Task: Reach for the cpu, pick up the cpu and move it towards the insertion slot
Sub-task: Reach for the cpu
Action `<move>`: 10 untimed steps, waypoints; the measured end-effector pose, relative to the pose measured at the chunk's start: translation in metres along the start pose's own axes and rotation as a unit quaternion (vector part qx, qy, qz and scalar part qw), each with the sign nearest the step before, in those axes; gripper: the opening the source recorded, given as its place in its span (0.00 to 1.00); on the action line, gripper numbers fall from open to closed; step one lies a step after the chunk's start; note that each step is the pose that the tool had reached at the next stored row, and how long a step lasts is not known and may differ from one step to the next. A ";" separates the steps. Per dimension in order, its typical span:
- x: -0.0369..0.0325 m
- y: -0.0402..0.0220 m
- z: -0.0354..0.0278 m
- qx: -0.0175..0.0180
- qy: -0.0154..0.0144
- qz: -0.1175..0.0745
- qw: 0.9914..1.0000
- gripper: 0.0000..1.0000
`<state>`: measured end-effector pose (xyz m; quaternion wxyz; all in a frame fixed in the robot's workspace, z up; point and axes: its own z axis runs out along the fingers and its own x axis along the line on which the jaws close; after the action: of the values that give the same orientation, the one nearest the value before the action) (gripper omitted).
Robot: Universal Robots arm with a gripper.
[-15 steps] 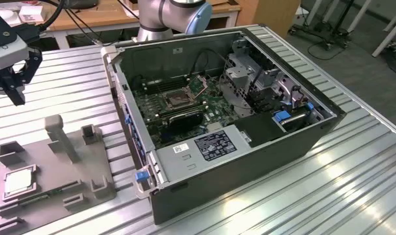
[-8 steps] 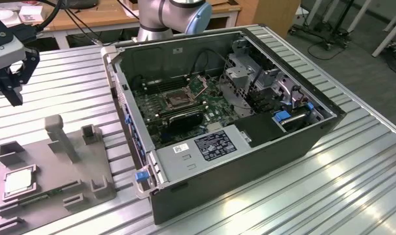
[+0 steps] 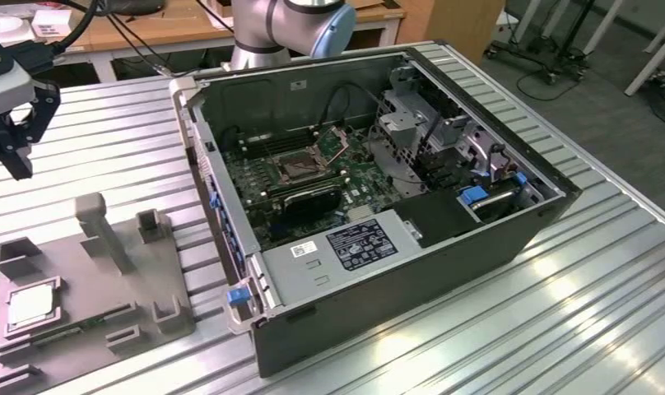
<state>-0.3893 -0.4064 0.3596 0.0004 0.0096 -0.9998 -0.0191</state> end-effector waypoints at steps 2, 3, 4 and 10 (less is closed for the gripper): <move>0.0009 0.0000 0.0001 0.000 0.000 0.000 1.000 0.11; 0.0013 0.0001 0.0000 0.000 0.000 0.000 1.000 0.11; 0.0016 0.0000 0.0001 0.000 0.000 0.000 1.000 0.11; 0.0028 0.0001 0.0002 0.000 0.000 0.000 1.000 0.11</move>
<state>-0.3922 -0.4064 0.3594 0.0004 0.0095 -0.9998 -0.0191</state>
